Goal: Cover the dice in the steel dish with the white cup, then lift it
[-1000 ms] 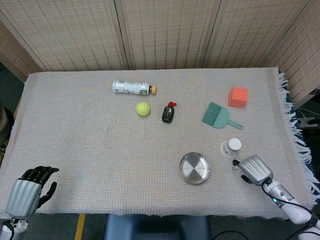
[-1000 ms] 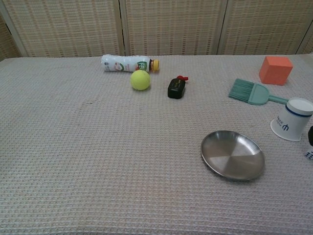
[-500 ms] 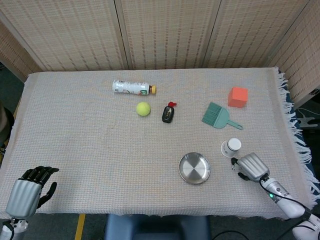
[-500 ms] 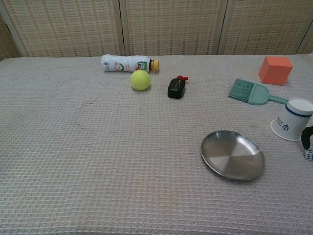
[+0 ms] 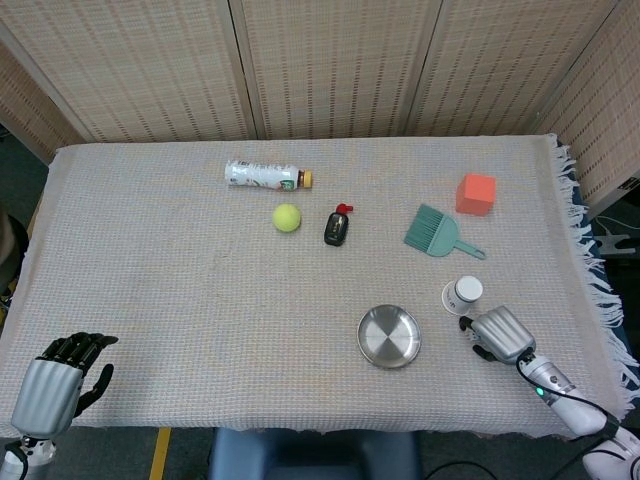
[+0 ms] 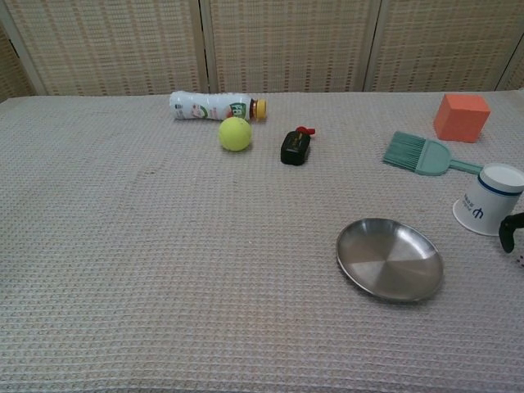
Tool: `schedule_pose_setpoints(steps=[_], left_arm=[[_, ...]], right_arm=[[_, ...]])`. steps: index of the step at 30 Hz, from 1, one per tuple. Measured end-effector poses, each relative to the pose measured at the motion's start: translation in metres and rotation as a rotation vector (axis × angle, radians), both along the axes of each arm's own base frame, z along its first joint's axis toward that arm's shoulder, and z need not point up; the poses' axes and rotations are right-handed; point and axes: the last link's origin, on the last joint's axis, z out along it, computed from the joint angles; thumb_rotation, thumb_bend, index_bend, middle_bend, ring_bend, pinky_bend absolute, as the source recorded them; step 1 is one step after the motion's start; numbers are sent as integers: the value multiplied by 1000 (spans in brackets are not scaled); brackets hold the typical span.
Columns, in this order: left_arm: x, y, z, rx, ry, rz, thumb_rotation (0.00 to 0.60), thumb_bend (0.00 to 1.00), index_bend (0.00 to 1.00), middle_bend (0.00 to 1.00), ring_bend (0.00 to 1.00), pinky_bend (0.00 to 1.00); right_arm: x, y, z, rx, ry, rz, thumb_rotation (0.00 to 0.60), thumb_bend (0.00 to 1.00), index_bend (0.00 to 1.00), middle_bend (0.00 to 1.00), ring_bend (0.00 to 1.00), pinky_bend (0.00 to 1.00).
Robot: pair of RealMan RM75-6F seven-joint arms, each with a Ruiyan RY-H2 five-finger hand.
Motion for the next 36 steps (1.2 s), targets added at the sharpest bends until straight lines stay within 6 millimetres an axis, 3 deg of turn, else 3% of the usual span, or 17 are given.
schedule_pose_setpoints(steps=[18,28,36], left_arm=[[0,0,0,-1,1,0,600,396,347,392,343,463],[0,0,0,-1,2,0,600,397,347,392,343,464],[0,0,-1,-2,4,0,600,395,347,392,343,464]], right_arm=[[-4,0,-1,-15,30,-7,600,215,447,791,793,1000],[-3,1,0,-32,19,10,600,215,599,804,810,1000],[1,1,1,-43,-3,24,600,221,618,805,810,1000]])
